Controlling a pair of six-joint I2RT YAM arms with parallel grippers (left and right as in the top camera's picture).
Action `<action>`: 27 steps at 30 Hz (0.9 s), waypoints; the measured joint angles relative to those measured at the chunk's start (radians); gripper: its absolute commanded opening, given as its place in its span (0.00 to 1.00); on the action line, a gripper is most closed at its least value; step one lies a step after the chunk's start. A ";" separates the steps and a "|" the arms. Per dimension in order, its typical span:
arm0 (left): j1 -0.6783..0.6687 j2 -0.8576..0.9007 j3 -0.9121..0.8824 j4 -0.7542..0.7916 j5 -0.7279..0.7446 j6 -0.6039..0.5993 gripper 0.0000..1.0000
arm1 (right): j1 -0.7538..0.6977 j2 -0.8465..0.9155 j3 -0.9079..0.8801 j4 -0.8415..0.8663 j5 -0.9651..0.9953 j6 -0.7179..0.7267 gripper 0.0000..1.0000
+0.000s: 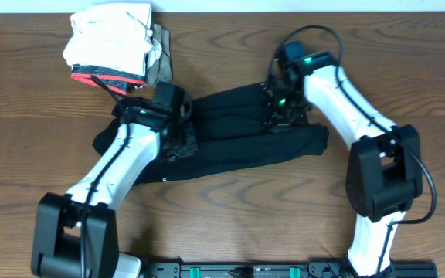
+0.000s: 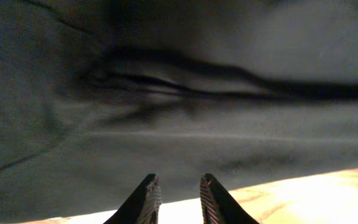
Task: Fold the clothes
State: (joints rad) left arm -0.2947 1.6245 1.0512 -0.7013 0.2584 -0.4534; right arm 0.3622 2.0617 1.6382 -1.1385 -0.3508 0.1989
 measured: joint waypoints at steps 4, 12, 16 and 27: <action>-0.029 0.066 0.000 0.000 0.012 -0.015 0.25 | 0.063 0.000 -0.040 0.047 0.031 0.039 0.33; -0.026 0.187 -0.003 0.002 0.019 -0.021 0.25 | 0.072 0.000 -0.149 0.101 0.056 0.076 0.36; -0.013 0.187 -0.003 0.001 -0.010 -0.021 0.25 | 0.056 0.000 -0.199 0.134 0.077 0.080 0.36; 0.048 0.186 -0.003 -0.042 -0.166 -0.021 0.26 | -0.021 -0.008 -0.270 0.153 0.105 0.082 0.34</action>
State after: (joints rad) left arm -0.2462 1.8107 1.0485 -0.7437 0.0921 -0.4744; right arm 0.3416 2.0537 1.3678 -0.9859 -0.2462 0.2813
